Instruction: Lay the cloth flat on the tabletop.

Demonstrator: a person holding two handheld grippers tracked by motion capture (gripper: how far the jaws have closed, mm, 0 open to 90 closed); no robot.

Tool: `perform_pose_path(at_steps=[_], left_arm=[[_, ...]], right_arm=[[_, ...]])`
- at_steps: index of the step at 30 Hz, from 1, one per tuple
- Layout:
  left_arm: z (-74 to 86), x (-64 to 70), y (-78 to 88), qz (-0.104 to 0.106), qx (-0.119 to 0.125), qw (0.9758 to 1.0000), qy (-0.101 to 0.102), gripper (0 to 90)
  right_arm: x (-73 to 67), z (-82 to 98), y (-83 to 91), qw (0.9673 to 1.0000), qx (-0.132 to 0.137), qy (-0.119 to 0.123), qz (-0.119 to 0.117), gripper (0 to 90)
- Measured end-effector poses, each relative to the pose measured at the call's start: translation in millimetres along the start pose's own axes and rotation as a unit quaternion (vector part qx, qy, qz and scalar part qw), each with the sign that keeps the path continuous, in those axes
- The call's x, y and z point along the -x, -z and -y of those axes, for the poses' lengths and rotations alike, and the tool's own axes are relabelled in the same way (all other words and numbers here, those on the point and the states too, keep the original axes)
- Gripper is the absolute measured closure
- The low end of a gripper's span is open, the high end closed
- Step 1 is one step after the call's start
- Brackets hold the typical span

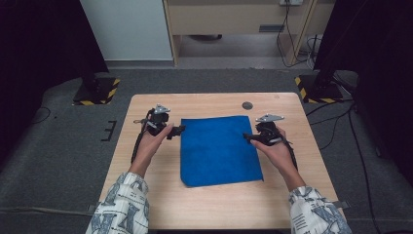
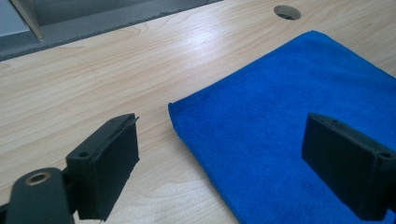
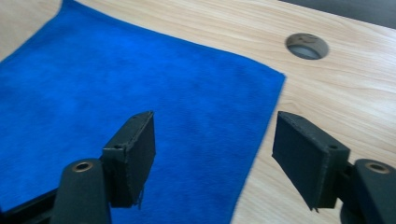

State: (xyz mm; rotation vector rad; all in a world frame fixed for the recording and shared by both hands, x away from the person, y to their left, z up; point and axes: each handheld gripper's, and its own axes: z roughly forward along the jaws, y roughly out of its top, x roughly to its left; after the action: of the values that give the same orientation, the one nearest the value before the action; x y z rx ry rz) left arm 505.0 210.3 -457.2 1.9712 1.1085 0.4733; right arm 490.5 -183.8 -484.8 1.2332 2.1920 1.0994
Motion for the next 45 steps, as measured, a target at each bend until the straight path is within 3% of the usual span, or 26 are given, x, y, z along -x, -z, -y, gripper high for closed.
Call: perform_pose_path(at_steps=[10, 18, 25, 35, 45], left_arm=[[0.9, 6.0, 5.2, 0.004, 0.004, 1.0, -0.007, 8.7], [9.3, 5.9, 4.9, 0.006, 0.002, 0.9999, -0.008, 8.7], [16.2, 7.0, 4.7, 0.011, 0.002, 0.9999, -0.012, 8.6], [26.7, 7.4, 6.6, 0.014, 0.006, 0.9999, -0.002, 8.6], [35.5, 5.6, 15.3, 0.002, 0.016, 0.9999, 0.006, 9.4]], right_arm=[[-21.9, -2.1, -2.7, 0.9994, -0.003, 0.013, -0.031, 21.9], [-50.2, -6.3, -8.2, 0.9976, -0.01, 0.032, -0.061, 19.1], [-75.2, -8.0, -14.3, 0.9948, -0.018, 0.049, -0.088, 17.1], [-105.7, -8.6, -19.7, 0.9897, -0.024, 0.073, -0.121, 15.1], [-135.7, -4.7, -25.9, 0.984, -0.03, 0.093, -0.149, 16.4]])
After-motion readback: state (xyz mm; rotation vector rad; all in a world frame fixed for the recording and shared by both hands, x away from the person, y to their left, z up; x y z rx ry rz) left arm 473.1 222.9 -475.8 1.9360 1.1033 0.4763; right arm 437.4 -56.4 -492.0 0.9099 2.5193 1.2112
